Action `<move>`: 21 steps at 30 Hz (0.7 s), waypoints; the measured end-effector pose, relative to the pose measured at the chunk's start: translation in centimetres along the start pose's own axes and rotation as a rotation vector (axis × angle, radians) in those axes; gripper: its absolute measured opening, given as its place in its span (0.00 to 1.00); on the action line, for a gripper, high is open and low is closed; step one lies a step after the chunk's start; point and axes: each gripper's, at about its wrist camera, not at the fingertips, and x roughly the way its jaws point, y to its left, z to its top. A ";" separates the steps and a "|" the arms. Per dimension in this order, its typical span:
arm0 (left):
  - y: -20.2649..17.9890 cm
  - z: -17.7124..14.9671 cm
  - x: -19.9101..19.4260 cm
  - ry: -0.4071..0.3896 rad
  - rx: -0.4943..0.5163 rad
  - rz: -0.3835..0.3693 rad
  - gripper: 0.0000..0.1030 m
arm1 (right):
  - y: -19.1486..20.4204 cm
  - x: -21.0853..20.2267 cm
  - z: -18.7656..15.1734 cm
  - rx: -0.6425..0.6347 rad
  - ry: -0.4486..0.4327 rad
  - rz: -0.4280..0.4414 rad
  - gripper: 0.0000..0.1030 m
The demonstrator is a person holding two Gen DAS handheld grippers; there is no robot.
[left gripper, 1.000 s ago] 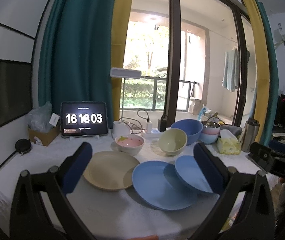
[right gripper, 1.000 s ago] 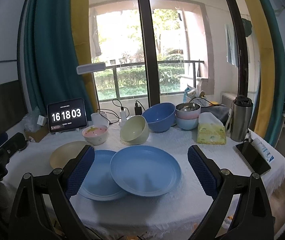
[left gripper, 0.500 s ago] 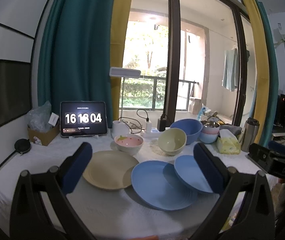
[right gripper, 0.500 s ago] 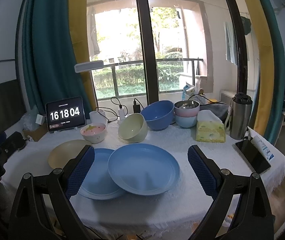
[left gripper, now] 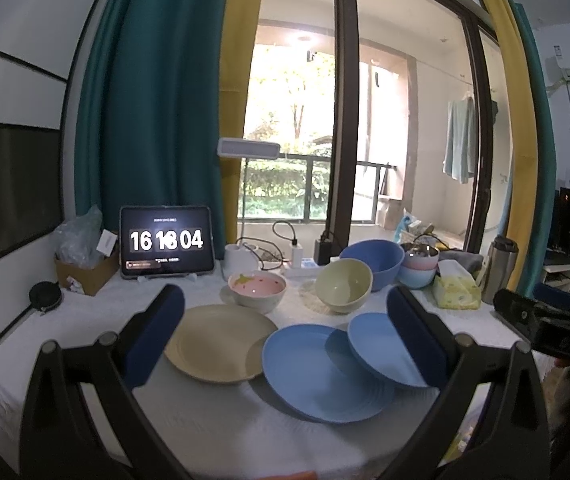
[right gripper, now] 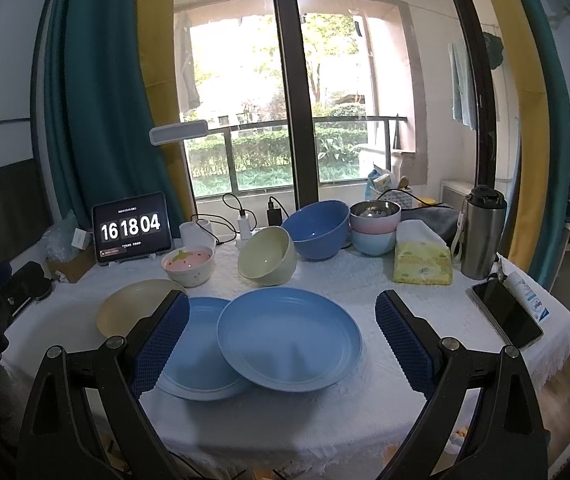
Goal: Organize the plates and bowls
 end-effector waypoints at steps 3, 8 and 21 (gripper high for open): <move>-0.2 0.1 0.2 0.003 0.001 -0.004 0.99 | 0.0 0.3 0.0 0.002 0.009 0.000 0.94; -0.6 0.0 1.1 0.016 0.013 -0.014 0.99 | -0.3 0.8 -0.2 0.005 0.025 -0.003 0.94; -2.7 -1.2 4.8 0.102 0.050 -0.040 0.99 | -2.6 4.1 -1.3 0.056 0.087 -0.020 0.94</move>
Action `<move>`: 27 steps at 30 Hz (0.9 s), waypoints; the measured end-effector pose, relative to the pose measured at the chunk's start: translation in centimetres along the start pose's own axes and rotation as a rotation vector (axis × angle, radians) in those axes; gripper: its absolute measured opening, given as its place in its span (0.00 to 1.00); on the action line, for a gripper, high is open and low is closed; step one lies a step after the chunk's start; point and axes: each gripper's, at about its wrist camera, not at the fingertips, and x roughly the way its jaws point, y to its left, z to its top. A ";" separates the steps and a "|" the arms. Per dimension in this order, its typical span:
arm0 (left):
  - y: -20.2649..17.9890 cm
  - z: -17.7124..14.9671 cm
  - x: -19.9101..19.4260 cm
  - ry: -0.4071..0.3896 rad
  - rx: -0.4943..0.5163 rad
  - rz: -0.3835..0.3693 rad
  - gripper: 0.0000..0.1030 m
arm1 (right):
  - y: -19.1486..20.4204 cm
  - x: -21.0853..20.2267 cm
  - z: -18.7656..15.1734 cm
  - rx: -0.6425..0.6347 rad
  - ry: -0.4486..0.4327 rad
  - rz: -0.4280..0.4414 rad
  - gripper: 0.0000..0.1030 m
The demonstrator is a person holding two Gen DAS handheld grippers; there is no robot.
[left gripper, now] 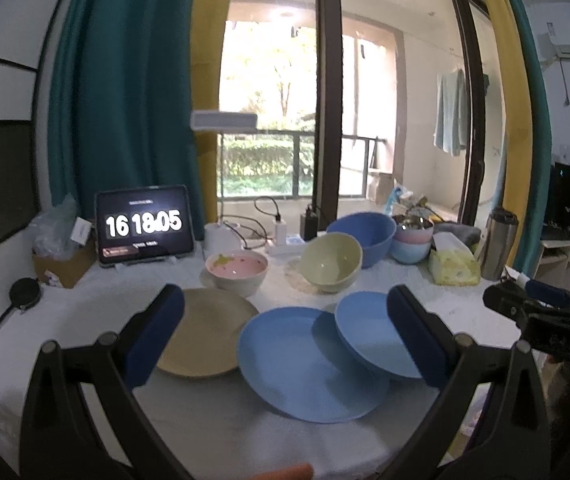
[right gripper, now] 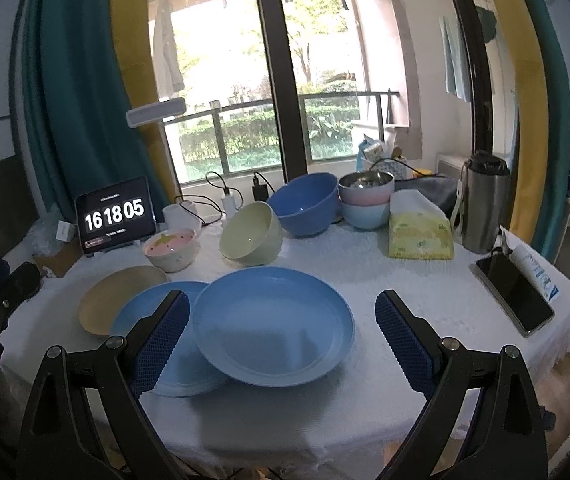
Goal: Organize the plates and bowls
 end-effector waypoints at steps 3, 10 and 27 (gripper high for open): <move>-0.8 -0.2 1.1 0.026 0.010 -0.007 0.99 | -0.8 0.8 -0.1 0.017 0.018 -0.007 0.94; -2.7 -0.6 4.1 0.096 0.052 -0.002 0.99 | -2.9 3.2 -0.5 0.062 0.060 -0.019 0.94; -6.3 -1.4 11.4 0.244 0.115 0.011 0.98 | -7.1 9.6 -0.3 0.117 0.155 0.002 0.89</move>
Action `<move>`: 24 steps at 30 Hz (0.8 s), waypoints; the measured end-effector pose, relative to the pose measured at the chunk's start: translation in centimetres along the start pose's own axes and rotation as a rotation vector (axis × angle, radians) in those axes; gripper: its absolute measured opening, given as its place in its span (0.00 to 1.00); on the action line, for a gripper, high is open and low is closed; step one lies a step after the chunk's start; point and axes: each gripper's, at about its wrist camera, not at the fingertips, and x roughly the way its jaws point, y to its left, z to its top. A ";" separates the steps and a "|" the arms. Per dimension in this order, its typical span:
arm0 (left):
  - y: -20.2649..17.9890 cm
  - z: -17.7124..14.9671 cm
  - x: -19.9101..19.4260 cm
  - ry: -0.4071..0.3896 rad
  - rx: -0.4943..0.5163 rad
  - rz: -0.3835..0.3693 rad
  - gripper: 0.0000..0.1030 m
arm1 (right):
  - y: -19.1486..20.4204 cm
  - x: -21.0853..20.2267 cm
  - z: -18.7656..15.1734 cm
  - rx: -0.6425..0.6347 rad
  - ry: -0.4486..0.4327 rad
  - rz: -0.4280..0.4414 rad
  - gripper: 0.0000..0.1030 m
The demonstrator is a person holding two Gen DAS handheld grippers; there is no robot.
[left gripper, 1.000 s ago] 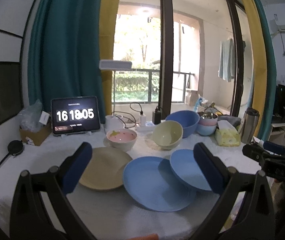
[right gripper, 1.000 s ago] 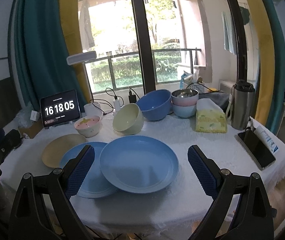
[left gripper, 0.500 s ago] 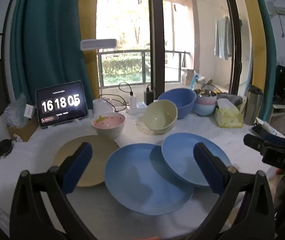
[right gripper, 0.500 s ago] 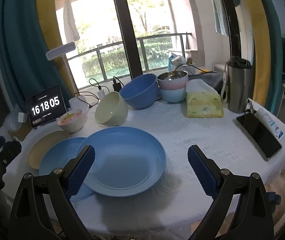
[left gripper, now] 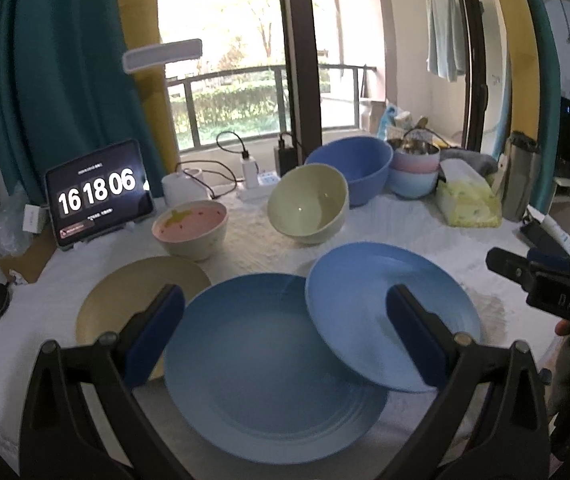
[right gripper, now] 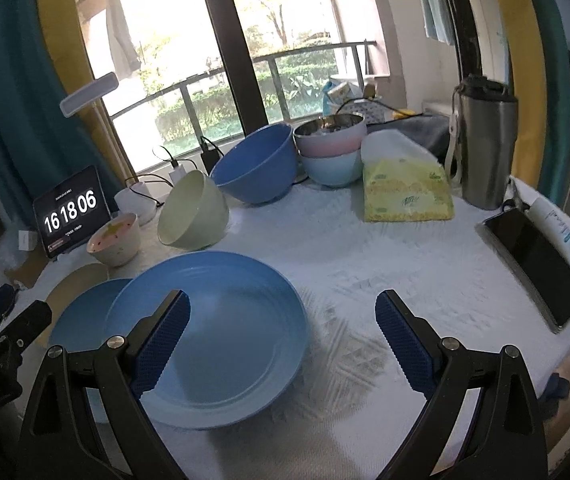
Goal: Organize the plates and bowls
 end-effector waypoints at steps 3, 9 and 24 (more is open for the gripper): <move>-0.3 0.1 1.1 0.023 0.008 0.001 0.98 | -0.4 1.3 -0.1 0.004 0.032 0.005 0.83; -0.7 0.0 3.2 0.061 0.002 0.016 0.94 | -1.2 3.9 -0.7 0.019 0.103 0.024 0.74; -1.8 -0.8 7.9 0.216 0.021 0.022 0.53 | -2.6 7.6 -1.5 0.059 0.208 0.042 0.42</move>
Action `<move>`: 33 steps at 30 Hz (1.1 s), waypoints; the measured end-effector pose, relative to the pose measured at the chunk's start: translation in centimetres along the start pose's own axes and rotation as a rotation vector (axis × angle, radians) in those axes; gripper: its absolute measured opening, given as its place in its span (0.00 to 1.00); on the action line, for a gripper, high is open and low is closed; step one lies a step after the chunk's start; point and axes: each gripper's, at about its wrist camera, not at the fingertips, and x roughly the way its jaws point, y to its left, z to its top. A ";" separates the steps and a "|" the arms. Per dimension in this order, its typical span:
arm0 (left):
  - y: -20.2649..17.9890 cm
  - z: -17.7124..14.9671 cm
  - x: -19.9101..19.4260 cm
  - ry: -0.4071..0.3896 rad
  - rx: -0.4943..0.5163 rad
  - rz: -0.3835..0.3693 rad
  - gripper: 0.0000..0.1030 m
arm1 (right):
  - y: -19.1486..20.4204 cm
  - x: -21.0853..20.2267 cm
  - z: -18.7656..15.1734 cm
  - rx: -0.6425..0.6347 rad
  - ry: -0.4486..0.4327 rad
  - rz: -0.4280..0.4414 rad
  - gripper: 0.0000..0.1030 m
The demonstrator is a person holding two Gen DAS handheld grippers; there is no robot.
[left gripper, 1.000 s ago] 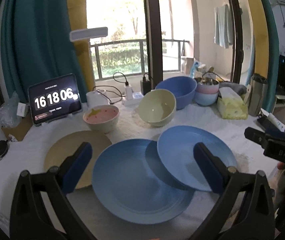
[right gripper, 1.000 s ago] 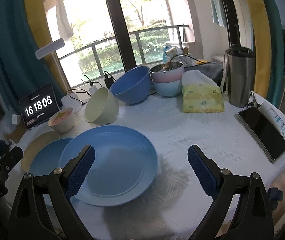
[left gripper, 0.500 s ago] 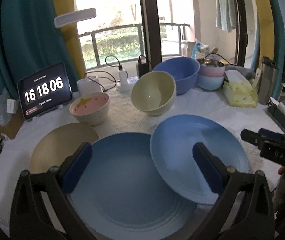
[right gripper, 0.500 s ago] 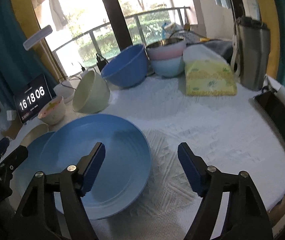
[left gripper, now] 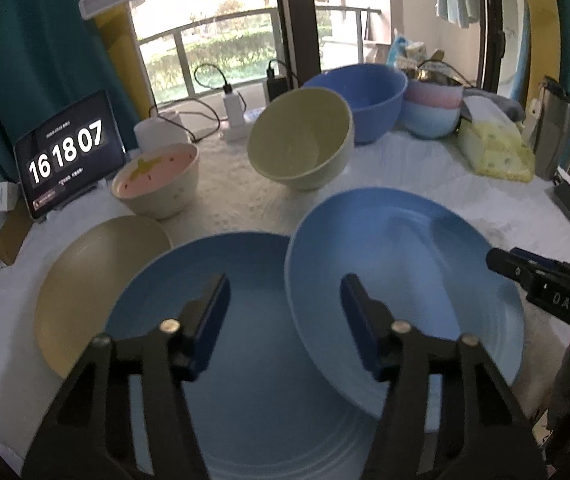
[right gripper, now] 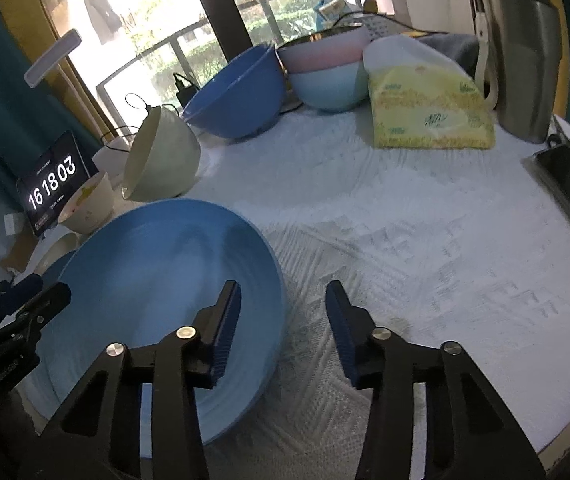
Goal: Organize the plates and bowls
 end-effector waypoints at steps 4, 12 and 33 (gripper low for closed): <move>0.0 -0.2 0.7 0.027 0.006 -0.006 0.47 | -0.1 0.7 -0.2 0.004 0.023 0.000 0.34; -0.2 -0.5 1.4 0.056 0.010 -0.032 0.29 | 0.2 0.9 -0.4 -0.008 0.030 -0.014 0.12; 2.7 -1.1 -1.9 -0.022 -0.050 -0.064 0.27 | 3.9 -2.1 -0.5 -0.086 -0.027 -0.018 0.10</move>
